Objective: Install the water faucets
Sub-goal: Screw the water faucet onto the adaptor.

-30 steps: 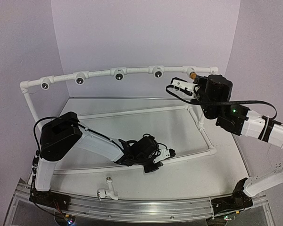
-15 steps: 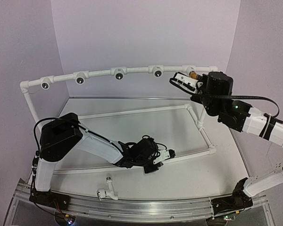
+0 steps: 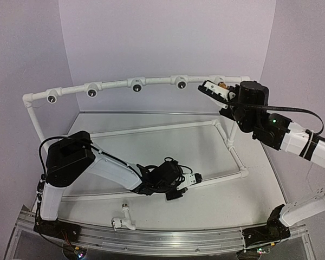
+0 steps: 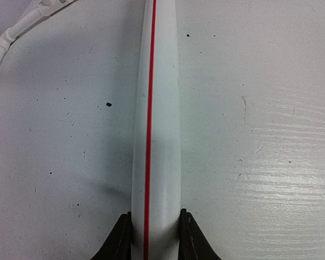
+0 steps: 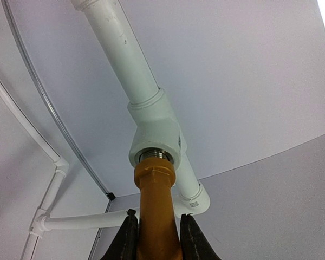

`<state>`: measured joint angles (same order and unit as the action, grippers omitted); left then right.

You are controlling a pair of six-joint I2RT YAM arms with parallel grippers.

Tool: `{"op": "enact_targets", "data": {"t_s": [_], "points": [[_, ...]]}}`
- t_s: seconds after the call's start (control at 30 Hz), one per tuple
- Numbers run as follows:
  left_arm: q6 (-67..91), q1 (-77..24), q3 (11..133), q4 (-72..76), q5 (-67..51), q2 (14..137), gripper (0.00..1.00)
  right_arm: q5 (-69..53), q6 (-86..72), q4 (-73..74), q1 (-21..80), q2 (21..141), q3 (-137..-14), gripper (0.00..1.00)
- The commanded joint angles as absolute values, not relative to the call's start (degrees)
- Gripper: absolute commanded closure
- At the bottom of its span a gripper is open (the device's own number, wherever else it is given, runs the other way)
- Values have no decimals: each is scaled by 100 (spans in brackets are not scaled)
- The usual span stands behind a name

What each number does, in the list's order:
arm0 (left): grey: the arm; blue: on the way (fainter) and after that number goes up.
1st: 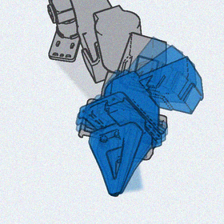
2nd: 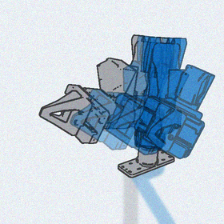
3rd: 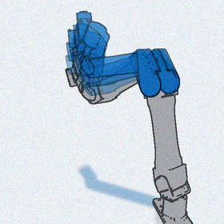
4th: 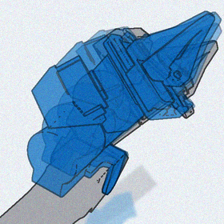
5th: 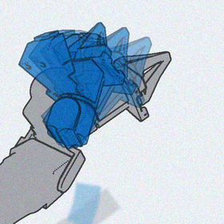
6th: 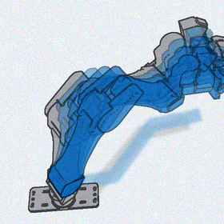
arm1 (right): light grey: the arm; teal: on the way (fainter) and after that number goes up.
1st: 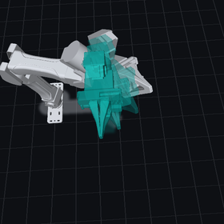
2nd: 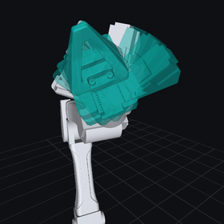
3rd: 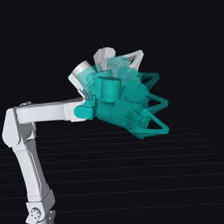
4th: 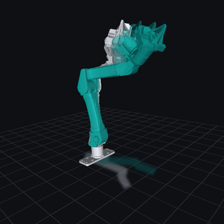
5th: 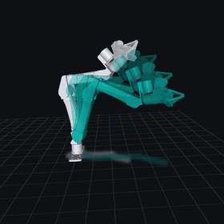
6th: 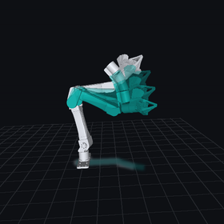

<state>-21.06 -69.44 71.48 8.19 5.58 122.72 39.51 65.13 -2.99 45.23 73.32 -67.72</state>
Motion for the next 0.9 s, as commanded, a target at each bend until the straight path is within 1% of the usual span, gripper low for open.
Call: {"op": "enact_targets", "data": {"t_s": [0.0,0.23,0.5,0.87], "points": [[-2167,-7542,6775,-537,90,12647,100,3763,6137,-349,4368,7425,-7126,100],[-2165,-7632,6781,-581,105,12665,100,3767,5835,-219,4368,7519,-7247,100],[-2171,-7653,6804,-605,145,12724,100,3748,5417,-147,4425,7614,-7088,100],[-2163,-7664,6804,-607,157,12744,100,3647,5251,-172,4512,7935,-7200,100]]}}
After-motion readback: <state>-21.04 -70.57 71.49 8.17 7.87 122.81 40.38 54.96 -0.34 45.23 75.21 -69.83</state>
